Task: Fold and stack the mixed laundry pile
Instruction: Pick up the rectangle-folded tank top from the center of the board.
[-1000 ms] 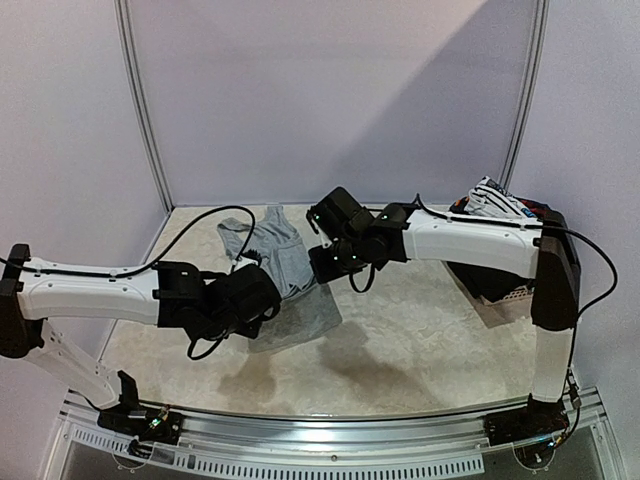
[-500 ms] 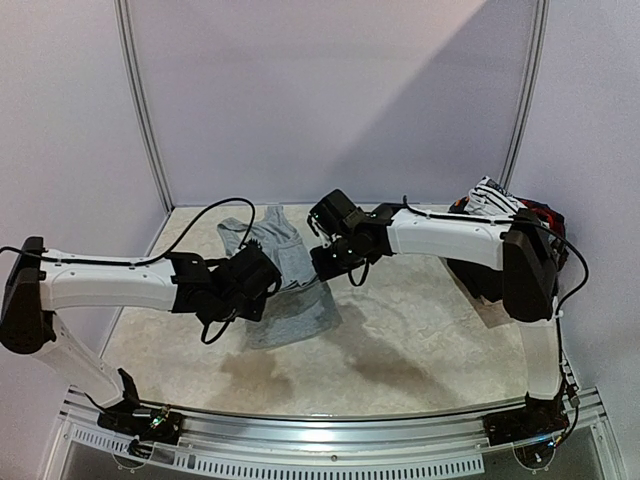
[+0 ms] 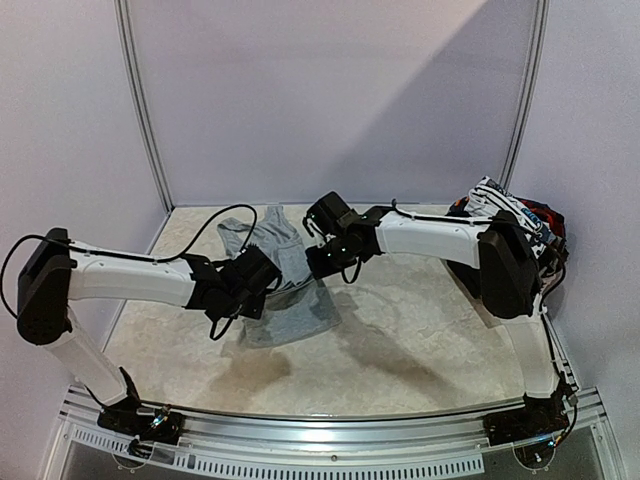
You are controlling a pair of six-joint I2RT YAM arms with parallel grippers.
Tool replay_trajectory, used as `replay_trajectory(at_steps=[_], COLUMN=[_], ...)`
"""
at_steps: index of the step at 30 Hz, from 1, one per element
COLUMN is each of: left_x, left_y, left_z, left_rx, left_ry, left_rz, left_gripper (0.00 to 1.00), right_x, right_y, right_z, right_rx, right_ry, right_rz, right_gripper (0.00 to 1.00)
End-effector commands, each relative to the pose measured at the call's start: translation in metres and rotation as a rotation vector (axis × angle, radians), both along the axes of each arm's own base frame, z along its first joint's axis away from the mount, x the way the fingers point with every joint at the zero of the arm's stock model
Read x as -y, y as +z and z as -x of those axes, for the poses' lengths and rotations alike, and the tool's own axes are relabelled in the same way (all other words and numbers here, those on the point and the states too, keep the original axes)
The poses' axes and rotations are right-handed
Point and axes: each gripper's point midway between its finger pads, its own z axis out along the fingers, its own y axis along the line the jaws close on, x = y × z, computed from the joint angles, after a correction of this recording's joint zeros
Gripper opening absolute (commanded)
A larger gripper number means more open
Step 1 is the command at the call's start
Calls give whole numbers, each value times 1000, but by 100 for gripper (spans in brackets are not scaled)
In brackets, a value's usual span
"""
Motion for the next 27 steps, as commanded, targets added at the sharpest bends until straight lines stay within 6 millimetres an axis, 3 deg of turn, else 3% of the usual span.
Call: replay_trajectory(at_steps=[1, 14, 18, 21, 23, 27], left_x=[-3, -15, -16, -14, -13, -15], left_y=[-13, -37, -42, -38, -30, 5], left_z=[-9, -23, -29, -38, -45, -54], left_rx=[-5, -20, -16, -3, 5, 51], left_ry=[10, 50, 56, 57, 56, 60], left_rz=[-3, -50, -60, -54, -47, -31], left_gripper=[0, 0, 2, 23, 38, 58], right_x=[-5, -5, -6, -7, -9, -2], right_y=[-11, -43, -45, -40, -26, 13], right_z=[-13, -27, -31, -35, -39, -48], right_rx=[-4, -49, -59, -62, -48, 19], right_ry=[2, -25, -31, -36, -38, -48], right_rz=[-10, -8, -16, -31, -38, -34], right_gripper=[0, 0, 6, 17, 32, 57])
